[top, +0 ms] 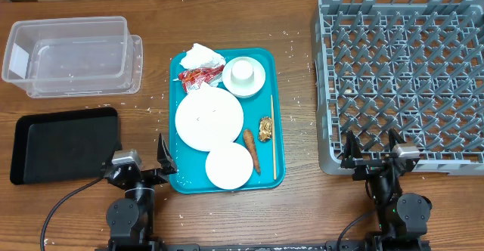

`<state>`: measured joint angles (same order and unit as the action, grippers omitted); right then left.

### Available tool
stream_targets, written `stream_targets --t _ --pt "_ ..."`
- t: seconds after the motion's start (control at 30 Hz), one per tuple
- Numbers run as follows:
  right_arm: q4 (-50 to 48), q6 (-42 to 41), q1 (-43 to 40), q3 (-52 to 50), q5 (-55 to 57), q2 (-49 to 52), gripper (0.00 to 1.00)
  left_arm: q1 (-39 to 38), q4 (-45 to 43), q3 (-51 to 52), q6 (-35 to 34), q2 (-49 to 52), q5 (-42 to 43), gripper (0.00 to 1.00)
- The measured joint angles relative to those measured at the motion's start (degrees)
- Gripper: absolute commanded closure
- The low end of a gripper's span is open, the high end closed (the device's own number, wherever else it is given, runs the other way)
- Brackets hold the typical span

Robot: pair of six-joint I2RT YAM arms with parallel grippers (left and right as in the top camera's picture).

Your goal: Sort waste into correct bins and load items into the dishwasher

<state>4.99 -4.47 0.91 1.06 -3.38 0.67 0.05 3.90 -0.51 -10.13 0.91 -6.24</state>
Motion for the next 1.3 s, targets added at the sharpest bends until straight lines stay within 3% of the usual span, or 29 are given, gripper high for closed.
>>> stream_targets --t 0.1,0.3,0.5,0.73,0.83,1.07,1.3 --pt "0.0 0.0 0.0 0.0 0.0 0.0 0.0 0.0 -0.3 0.0 -0.5 0.0 0.6 0.0" --pt "0.0 0.0 0.0 0.0 0.0 0.0 0.0 0.0 -2.7 0.0 -9.2 0.0 10.6 0.0" --pt "0.0 0.0 0.0 0.0 0.0 0.0 0.0 0.0 -17.2 0.0 -12.0 -0.1 17.7 0.0" --pt "0.0 0.0 0.0 0.0 0.0 0.0 0.0 0.0 -7.7 -5.7 -8.9 2.9 19.7 0.0" --pt "0.0 0.0 0.0 0.0 0.0 0.0 0.0 0.0 1.0 -16.2 -4.3 11.6 18.8 0.0" --pt "0.1 0.0 0.0 0.0 0.0 -0.1 0.0 0.0 21.9 -49.8 4.2 45.0 20.4 0.0" --pt "0.0 0.0 0.0 0.0 0.0 -0.1 0.0 0.0 28.7 -71.0 7.6 68.5 31.9 0.0"
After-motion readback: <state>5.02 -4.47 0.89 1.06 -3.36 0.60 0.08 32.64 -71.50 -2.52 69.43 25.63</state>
